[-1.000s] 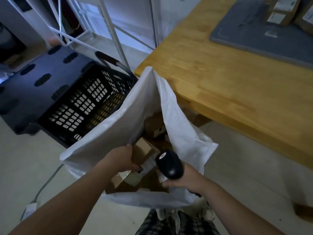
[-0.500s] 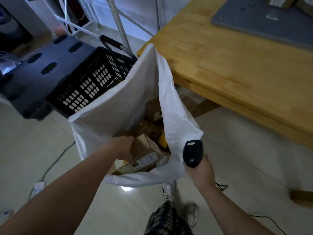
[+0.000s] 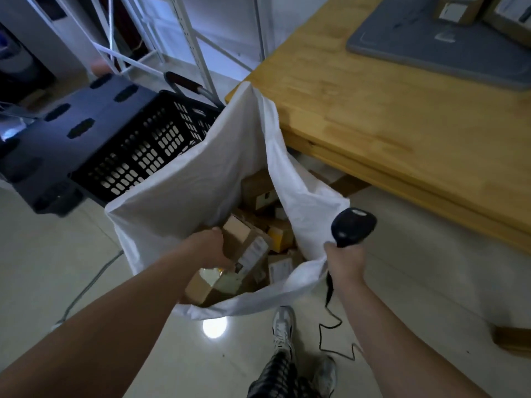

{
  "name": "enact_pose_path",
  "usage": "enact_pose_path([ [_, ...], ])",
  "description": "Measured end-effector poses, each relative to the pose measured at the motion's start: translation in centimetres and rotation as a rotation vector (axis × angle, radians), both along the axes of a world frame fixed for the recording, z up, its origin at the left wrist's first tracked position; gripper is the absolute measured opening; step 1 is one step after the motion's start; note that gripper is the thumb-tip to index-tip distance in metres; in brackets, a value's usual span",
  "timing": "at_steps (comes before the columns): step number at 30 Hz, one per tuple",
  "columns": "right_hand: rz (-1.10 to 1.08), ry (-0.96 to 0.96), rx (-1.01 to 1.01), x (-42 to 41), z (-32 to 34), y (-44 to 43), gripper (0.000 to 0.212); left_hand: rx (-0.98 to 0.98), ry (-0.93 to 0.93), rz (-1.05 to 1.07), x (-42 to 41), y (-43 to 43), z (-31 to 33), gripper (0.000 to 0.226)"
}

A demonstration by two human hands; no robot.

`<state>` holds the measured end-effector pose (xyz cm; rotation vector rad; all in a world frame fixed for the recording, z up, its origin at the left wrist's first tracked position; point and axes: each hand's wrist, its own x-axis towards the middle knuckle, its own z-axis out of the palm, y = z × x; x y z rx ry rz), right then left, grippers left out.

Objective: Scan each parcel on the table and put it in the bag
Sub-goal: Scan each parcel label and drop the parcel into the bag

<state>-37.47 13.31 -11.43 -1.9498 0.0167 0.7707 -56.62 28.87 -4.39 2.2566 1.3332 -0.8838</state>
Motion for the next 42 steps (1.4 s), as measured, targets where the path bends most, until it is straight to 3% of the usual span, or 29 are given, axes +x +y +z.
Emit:
enact_pose_path([
  [1,-0.019,-0.034,0.048,0.8,1.5,-0.8,0.01,0.016,-0.037,0.058,0.6,0.5,0.2,0.072],
  [4,-0.082,-0.113,0.133,2.8,4.4,-3.9,0.026,0.031,-0.156,0.233,3.0,1.9,0.9,0.089],
  [6,-0.103,-0.115,0.109,3.6,5.2,-5.6,0.026,0.047,-0.238,0.309,4.5,2.4,0.9,0.093],
  [10,-0.148,-0.158,0.161,5.5,7.6,-5.0,0.032,0.048,-0.412,0.428,7.4,3.6,0.4,0.074],
  [14,-0.186,-0.191,0.119,7.1,8.6,-3.9,0.04,-0.106,-0.466,0.43,9.8,4.3,0.6,0.05],
  [19,-0.017,-0.319,0.104,7.3,8.8,-2.5,0.034,-0.251,-0.541,0.595,11.9,3.8,0.0,0.028],
  [27,0.134,-0.286,-0.059,6.7,4.8,-3.9,0.047,-0.481,-0.802,1.192,14.7,4.9,-4.9,0.052],
  [30,0.205,-0.353,-0.158,6.5,3.0,-3.0,0.012,-0.441,-0.808,1.28,15.6,5.2,-7.5,0.072],
  [31,0.236,-0.373,-0.201,6.5,2.4,-2.5,0.015,-0.433,-0.803,1.295,15.9,5.2,-8.4,0.078],
  [34,0.294,-0.409,-0.333,6.8,1.5,-1.3,0.051,-0.413,-0.759,1.233,16.3,4.7,-10.6,0.079],
  [37,0.272,-0.457,-0.361,7.2,1.2,-0.1,0.055,-0.356,-0.606,0.966,15.8,5.2,-11.5,0.067],
  [40,0.218,-0.439,-0.386,8.2,1.2,0.6,0.055,-0.197,-0.414,0.733,15.0,6.3,-10.3,0.079],
  [42,0.195,-0.438,-0.399,8.6,1.3,0.8,0.049,-0.15,-0.417,0.655,14.8,6.5,-8.9,0.079],
])
